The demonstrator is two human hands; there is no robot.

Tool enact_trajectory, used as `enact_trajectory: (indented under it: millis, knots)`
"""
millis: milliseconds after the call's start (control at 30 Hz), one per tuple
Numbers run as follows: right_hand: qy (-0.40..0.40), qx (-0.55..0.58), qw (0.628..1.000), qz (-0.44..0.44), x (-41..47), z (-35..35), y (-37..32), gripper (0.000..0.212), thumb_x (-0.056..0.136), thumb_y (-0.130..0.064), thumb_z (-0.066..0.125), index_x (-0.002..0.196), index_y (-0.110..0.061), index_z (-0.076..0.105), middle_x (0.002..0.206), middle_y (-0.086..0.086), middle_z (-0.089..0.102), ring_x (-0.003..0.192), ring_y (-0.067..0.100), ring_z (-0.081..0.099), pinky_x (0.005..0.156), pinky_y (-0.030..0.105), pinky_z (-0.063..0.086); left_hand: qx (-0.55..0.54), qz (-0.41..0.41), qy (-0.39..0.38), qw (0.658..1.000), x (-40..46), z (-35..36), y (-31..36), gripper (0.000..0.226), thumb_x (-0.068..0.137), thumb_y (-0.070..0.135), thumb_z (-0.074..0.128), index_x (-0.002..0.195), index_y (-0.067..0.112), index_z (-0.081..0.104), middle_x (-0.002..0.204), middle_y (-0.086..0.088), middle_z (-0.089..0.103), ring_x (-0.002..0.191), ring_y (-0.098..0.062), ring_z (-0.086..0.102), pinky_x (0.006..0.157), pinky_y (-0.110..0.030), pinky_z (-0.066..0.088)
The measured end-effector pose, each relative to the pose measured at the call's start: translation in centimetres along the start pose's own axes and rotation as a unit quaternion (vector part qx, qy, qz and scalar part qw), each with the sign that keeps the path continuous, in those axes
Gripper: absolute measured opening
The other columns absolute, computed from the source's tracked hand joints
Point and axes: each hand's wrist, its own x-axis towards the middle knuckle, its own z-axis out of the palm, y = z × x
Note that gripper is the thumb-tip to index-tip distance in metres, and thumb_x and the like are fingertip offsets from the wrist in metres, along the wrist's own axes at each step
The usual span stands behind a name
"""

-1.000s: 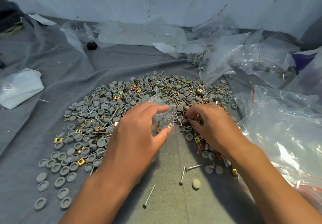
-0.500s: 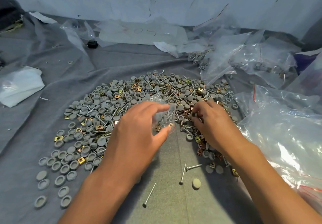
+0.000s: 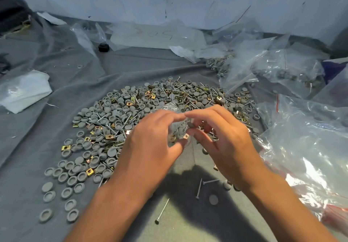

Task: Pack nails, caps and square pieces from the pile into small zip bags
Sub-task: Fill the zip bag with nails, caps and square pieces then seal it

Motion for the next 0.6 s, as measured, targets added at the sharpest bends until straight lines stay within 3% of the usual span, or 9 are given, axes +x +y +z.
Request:
enact_trajectory:
  millis: [167, 300, 367, 433, 600]
  knots:
    - [0.019, -0.008, 1.000, -0.013, -0.1, 0.6, -0.1, 0.018, 0.093, -0.024, 0.072, 0.107, -0.012, 0.071, 0.101, -0.005, 0.068, 0.090, 0.007, 0.058, 0.081, 0.019, 0.047, -0.001, 0.004, -0.001, 1.000, 0.0, -0.1, 0.1, 0.049, 0.077, 0.031, 0.079, 0.125, 0.028, 0.066, 0.116, 0.020, 0.064, 0.098, 0.005, 0.056, 0.094, -0.017, 0.048]
    - [0.084, 0.015, 0.991, 0.102, 0.2, -0.8, 2.6, 0.012, 0.089, -0.017, 0.074, 0.100, -0.017, 0.069, 0.090, -0.015, 0.062, 0.078, -0.006, 0.055, 0.071, 0.008, 0.041, 0.003, 0.005, -0.006, 1.000, -0.2, -0.1, 0.1, 0.053, 0.078, 0.036, 0.077, 0.128, 0.031, 0.063, 0.121, 0.023, 0.062, 0.103, 0.010, 0.053, 0.100, -0.009, 0.041]
    - [0.025, -0.007, 0.983, 0.182, 0.0, -1.2, 4.4, 0.015, 0.088, -0.023, 0.073, 0.102, -0.024, 0.069, 0.090, -0.022, 0.060, 0.079, -0.006, 0.056, 0.069, 0.015, 0.048, 0.005, 0.004, -0.008, 1.000, -0.3, -0.1, 0.0, 0.054, 0.078, 0.040, 0.074, 0.130, 0.033, 0.061, 0.122, 0.025, 0.060, 0.105, 0.011, 0.052, 0.102, -0.009, 0.040]
    - [-0.066, -0.052, 0.972, 0.221, -0.5, -0.7, 5.5, 0.019, 0.087, -0.028, 0.075, 0.105, -0.029, 0.070, 0.092, -0.023, 0.059, 0.081, -0.007, 0.054, 0.077, 0.023, 0.052, 0.007, 0.006, -0.006, 1.000, -0.4, -0.1, 0.1, 0.054, 0.077, 0.042, 0.072, 0.129, 0.033, 0.061, 0.121, 0.025, 0.060, 0.104, 0.011, 0.051, 0.100, -0.006, 0.038]
    - [-0.195, -0.141, 0.953, 0.182, -0.3, 0.8, 5.2, 0.026, 0.092, -0.041, 0.068, 0.118, -0.037, 0.068, 0.111, -0.013, 0.061, 0.107, 0.014, 0.051, 0.087, 0.037, 0.049, -0.001, 0.007, -0.002, 1.000, -0.3, -0.1, 0.2, 0.053, 0.078, 0.042, 0.072, 0.129, 0.031, 0.063, 0.120, 0.023, 0.062, 0.101, 0.011, 0.053, 0.100, -0.011, 0.042]
